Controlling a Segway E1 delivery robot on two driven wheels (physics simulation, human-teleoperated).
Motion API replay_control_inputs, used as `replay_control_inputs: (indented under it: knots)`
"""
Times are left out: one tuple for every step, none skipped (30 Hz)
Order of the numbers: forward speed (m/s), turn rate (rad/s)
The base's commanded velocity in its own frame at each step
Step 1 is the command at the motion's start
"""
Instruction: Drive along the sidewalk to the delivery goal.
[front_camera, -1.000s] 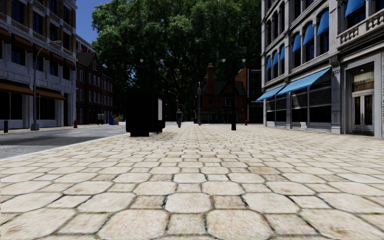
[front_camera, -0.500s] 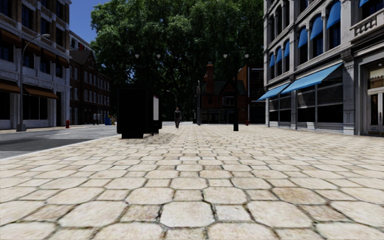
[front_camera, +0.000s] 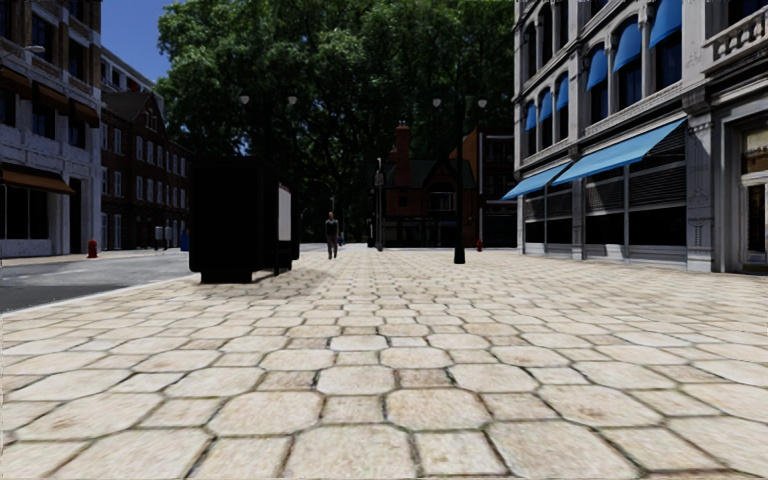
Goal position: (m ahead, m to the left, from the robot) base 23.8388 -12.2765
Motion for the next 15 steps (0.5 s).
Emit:
replay_control_inputs:
  knots:
    - [2.0, -0.41]
    - [2.0, -0.41]
    - [2.0, -0.41]
    - [2.0, -0.41]
    - [2.0, -0.41]
    - [2.0, -0.36]
    - [2.0, -0.14]
    - [2.0, 0.0]
    - [2.0, 0.0]
    - [2.0, 0.0]
    - [2.0, 0.0]
    - [2.0, 0.0]
    - [2.0, 0.0]
    - [2.0, 0.0]
    - [2.0, 0.0]
